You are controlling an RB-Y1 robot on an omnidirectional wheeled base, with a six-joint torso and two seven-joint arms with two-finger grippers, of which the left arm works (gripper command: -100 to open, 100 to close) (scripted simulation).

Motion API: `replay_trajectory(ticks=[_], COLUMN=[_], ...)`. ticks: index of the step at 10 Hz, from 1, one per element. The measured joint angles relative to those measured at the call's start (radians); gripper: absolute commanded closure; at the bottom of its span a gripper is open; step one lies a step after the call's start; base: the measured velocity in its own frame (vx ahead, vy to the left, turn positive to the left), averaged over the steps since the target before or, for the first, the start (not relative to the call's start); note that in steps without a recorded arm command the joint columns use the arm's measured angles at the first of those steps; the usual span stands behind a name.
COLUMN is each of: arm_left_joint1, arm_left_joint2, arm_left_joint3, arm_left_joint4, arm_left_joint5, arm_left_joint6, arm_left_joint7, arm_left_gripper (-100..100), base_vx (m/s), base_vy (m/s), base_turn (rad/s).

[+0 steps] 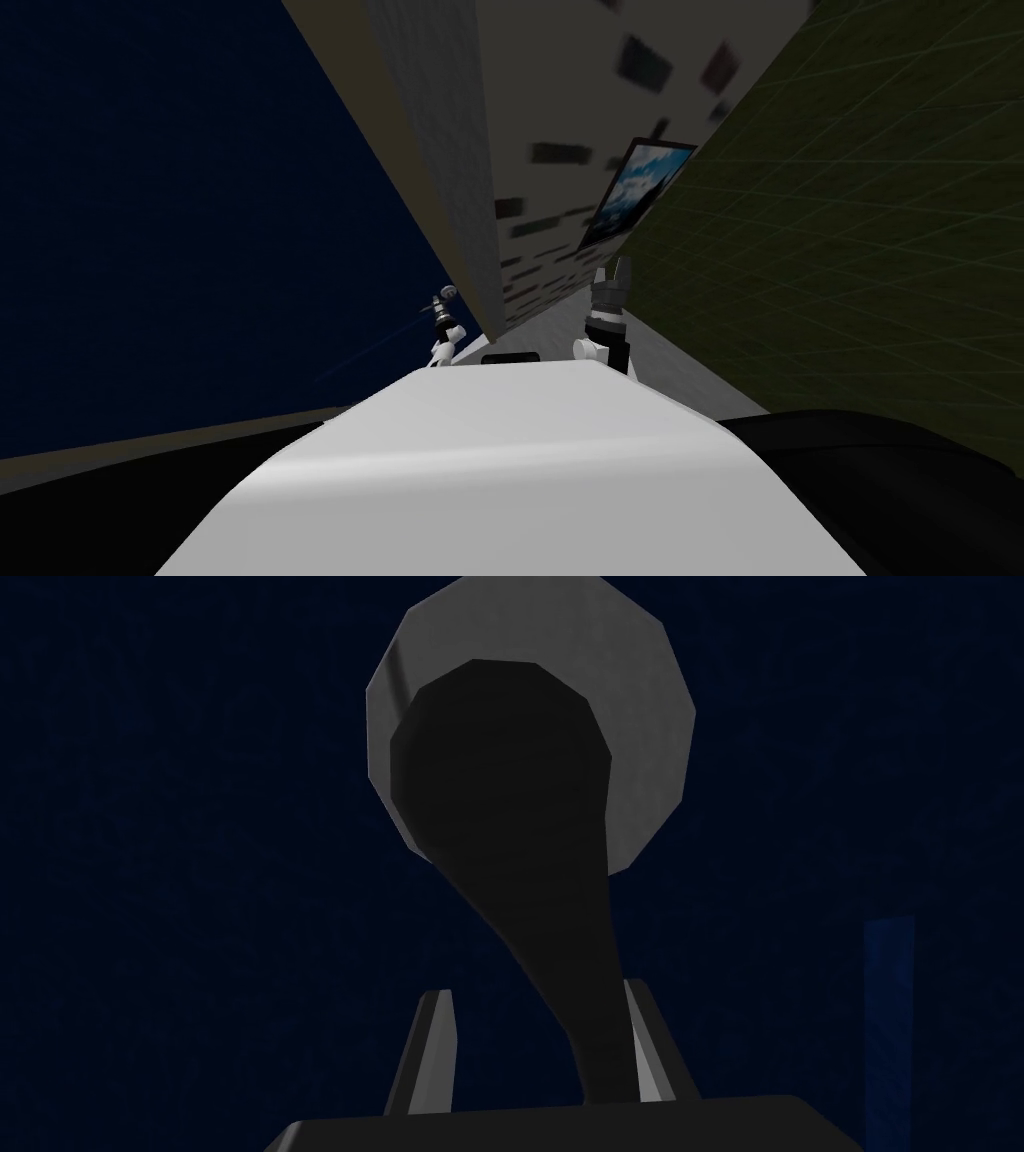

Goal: Push the door open

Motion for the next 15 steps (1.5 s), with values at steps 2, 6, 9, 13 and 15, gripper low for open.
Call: replay_trajectory(ticks=[2,6,9,13,15], arm_left_joint1=[-0.001,-0.006,-0.024,-0.070,-0.060], arm_left_joint2=[0.001,0.003,0.010,0.013,0.015], arm_left_joint3=[0.002,0.026,0.042,0.112,0.113], arm_left_joint4=[-0.008,0.002,0.040,0.092,0.070], arm_left_joint5=[0.002,0.012,0.020,0.053,0.052], arm_left_joint6=[0.005,-0.011,-0.043,-0.097,-0.090], arm_left_joint7=[-0.002,-0.014,-0.019,-0.070,-0.063], arm_left_gripper=[100,100,100,100,100], base_vx=[0.008,0.008,0.014,0.026,-0.001], base_vy=[-0.005,0.030,0.040,0.059,-0.010], base_turn=[0.023,-0.063,-0.115,-0.065,0.000])
